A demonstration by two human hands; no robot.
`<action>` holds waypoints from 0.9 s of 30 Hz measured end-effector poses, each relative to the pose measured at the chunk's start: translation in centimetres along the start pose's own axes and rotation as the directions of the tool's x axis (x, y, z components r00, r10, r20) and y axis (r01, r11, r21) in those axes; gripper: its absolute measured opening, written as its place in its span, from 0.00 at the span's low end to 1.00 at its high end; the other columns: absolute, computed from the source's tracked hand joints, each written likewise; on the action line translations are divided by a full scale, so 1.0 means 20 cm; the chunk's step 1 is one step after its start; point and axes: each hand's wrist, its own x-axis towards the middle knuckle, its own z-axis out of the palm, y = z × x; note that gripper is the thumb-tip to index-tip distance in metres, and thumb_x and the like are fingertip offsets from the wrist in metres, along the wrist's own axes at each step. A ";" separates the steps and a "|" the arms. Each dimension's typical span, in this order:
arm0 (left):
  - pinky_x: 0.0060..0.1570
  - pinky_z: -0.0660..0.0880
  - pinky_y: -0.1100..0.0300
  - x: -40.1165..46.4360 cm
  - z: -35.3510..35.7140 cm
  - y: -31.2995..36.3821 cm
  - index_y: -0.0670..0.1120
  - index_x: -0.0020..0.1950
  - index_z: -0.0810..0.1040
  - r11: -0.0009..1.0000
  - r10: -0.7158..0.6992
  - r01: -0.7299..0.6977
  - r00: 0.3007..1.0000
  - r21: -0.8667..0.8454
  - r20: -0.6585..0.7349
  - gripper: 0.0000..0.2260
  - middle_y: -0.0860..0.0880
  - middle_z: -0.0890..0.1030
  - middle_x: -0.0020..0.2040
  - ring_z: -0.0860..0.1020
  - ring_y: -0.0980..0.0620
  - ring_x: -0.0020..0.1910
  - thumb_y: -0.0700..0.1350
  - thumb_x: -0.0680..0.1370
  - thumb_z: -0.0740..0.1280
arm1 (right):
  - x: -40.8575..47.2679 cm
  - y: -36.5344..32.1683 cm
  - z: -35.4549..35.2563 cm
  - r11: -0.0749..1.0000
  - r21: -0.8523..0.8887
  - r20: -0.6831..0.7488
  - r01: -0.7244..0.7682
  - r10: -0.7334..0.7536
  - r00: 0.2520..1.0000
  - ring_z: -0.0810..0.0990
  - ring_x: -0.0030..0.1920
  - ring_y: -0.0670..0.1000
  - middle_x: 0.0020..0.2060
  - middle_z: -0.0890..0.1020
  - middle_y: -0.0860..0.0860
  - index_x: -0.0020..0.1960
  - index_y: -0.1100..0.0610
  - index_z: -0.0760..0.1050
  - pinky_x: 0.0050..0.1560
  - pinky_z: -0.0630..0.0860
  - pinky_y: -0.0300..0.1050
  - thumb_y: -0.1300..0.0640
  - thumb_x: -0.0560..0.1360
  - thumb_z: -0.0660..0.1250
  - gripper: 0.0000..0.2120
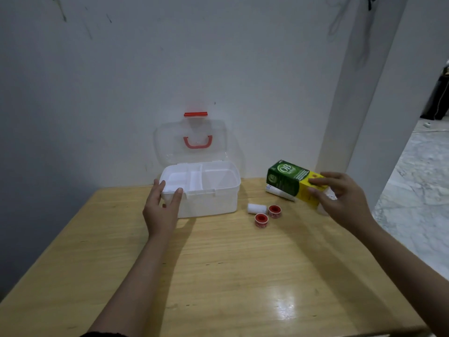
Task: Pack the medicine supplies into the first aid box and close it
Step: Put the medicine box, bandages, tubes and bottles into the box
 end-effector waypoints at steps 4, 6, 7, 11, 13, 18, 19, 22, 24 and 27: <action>0.61 0.74 0.49 0.00 -0.01 0.01 0.46 0.66 0.73 1.000 -0.011 0.011 1.000 -0.028 0.009 0.24 0.52 0.69 0.72 0.69 0.51 0.69 0.48 0.72 0.72 | 0.10 -0.18 0.09 0.982 0.188 0.013 0.010 -0.013 1.000 0.77 0.56 0.52 0.53 0.79 0.54 0.49 0.48 0.81 0.56 0.77 0.56 0.57 0.69 0.73 0.09; 0.61 0.74 0.51 0.00 -0.01 0.01 0.46 0.66 0.74 0.999 -0.013 0.013 1.000 -0.041 0.009 0.24 0.52 0.69 0.72 0.69 0.51 0.69 0.47 0.71 0.73 | 0.14 -0.28 0.16 0.970 0.245 0.031 0.001 -0.009 0.999 0.77 0.56 0.52 0.54 0.79 0.56 0.48 0.50 0.82 0.58 0.77 0.56 0.58 0.69 0.73 0.08; 0.61 0.73 0.52 0.00 -0.01 0.02 0.46 0.66 0.74 0.999 -0.013 0.013 1.000 -0.046 0.009 0.24 0.52 0.69 0.72 0.69 0.51 0.69 0.47 0.71 0.73 | 0.17 -0.32 0.20 0.970 0.241 0.045 0.014 -0.026 0.999 0.77 0.57 0.52 0.54 0.79 0.56 0.48 0.51 0.82 0.59 0.76 0.55 0.58 0.69 0.73 0.08; 0.61 0.74 0.52 0.01 -0.02 0.02 0.45 0.66 0.73 0.999 -0.013 0.014 1.000 -0.040 0.019 0.24 0.51 0.69 0.72 0.69 0.51 0.69 0.47 0.71 0.73 | 0.30 -0.46 0.37 0.993 0.035 0.163 0.115 -0.119 0.980 0.75 0.58 0.51 0.56 0.78 0.56 0.48 0.53 0.83 0.58 0.72 0.48 0.56 0.69 0.72 0.08; 0.61 0.74 0.51 0.01 -0.02 0.02 0.46 0.66 0.74 0.999 -0.016 0.017 1.000 -0.045 0.025 0.24 0.51 0.69 0.72 0.69 0.51 0.69 0.47 0.71 0.73 | 0.36 -0.51 0.44 0.990 -0.013 0.227 0.142 -0.135 0.965 0.74 0.59 0.52 0.57 0.78 0.57 0.48 0.54 0.84 0.57 0.69 0.46 0.56 0.69 0.72 0.08; 0.61 0.74 0.51 0.01 -0.02 0.02 0.46 0.65 0.74 0.998 -0.030 0.031 0.999 -0.055 0.023 0.24 0.52 0.70 0.71 0.69 0.52 0.69 0.46 0.71 0.73 | 0.44 -0.59 0.64 0.975 -0.121 0.432 0.187 -0.117 0.894 0.73 0.58 0.53 0.56 0.77 0.57 0.49 0.57 0.83 0.51 0.67 0.42 0.57 0.68 0.70 0.10; 0.61 0.74 0.52 0.01 -0.02 0.02 0.46 0.65 0.74 0.998 -0.031 0.032 0.999 -0.061 0.022 0.24 0.51 0.70 0.71 0.69 0.53 0.69 0.46 0.71 0.73 | 0.44 -0.61 0.68 0.978 -0.120 0.450 0.168 -0.098 0.888 0.74 0.56 0.53 0.55 0.77 0.56 0.49 0.58 0.84 0.49 0.67 0.41 0.57 0.68 0.70 0.11; 0.62 0.73 0.53 0.01 -0.01 0.03 0.45 0.65 0.74 0.996 -0.045 0.045 0.999 -0.071 0.015 0.24 0.51 0.70 0.71 0.69 0.53 0.69 0.45 0.70 0.74 | 0.44 -0.62 0.77 0.991 -0.097 0.496 0.091 -0.031 0.868 0.75 0.52 0.51 0.51 0.79 0.53 0.47 0.57 0.84 0.45 0.70 0.40 0.58 0.67 0.71 0.10; 0.61 0.73 0.53 0.01 -0.01 0.04 0.45 0.65 0.74 0.996 -0.052 0.052 0.999 -0.068 0.010 0.24 0.51 0.70 0.71 0.69 0.53 0.69 0.45 0.70 0.74 | 0.44 -0.61 0.84 0.995 -0.085 0.535 0.058 -0.004 0.845 0.77 0.50 0.51 0.47 0.80 0.52 0.46 0.56 0.84 0.37 0.70 0.37 0.56 0.66 0.74 0.09; 0.61 0.74 0.52 0.01 -0.01 0.04 0.46 0.65 0.74 0.996 -0.049 0.050 0.999 -0.074 0.008 0.24 0.51 0.70 0.71 0.69 0.52 0.69 0.45 0.70 0.74 | 0.44 -0.60 0.91 0.987 -0.147 0.574 0.060 0.036 0.818 0.75 0.47 0.49 0.44 0.79 0.51 0.48 0.56 0.83 0.35 0.68 0.37 0.54 0.64 0.76 0.14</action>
